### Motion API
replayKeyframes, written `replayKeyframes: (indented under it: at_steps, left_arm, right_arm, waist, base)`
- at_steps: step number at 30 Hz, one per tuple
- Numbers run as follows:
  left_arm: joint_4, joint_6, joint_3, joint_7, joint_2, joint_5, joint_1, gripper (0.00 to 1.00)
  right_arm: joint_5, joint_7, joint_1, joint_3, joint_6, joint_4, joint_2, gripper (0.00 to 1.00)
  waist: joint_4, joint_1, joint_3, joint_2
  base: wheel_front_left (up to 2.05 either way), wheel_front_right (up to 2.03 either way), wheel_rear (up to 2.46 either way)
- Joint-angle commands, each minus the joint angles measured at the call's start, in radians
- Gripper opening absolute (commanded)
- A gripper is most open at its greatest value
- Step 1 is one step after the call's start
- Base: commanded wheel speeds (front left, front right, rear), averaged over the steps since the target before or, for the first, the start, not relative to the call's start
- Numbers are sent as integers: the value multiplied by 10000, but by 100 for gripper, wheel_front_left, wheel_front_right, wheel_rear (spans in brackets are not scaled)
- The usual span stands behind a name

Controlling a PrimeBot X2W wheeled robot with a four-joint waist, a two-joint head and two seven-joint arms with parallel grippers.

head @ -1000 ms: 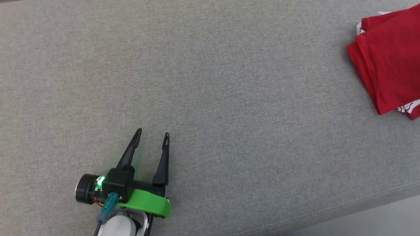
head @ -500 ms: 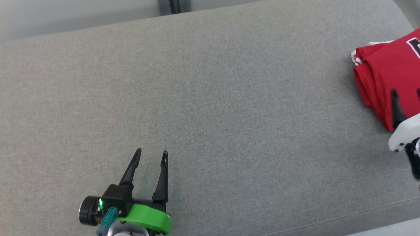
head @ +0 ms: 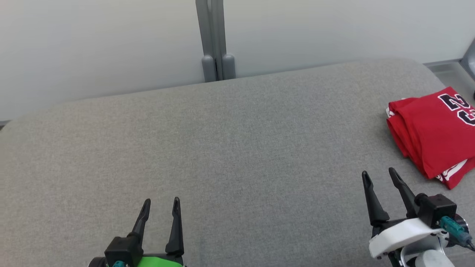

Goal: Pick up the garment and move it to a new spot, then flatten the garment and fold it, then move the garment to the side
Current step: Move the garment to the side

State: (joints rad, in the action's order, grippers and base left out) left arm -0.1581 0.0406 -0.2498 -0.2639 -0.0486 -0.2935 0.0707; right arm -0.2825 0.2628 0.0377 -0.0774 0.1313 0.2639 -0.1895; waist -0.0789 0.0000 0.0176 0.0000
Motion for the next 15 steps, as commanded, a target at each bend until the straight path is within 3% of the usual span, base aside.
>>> replayKeyframes:
  at_steps: [1,8,15]
  left_arm:
    - [123,-42,79,2,-43,93,186,100]
    - [396,-235,201,2,-43,101,761,100]
    - [456,-407,222,2,-43,281,1176,100]
  right_arm:
    - [234,20,-337,-20,-11,-429,110,100]
    - [538,21,-1526,-162,-11,-1812,427,100]
    - [530,21,-2106,-143,-11,-2163,553,100]
  waist:
    - [321,0,678,0]
    - [526,0,1079,0]
    - [788,0,1298,0]
  base:
    - [0,0,0]
    - [0,0,0]
    - [0,0,0]
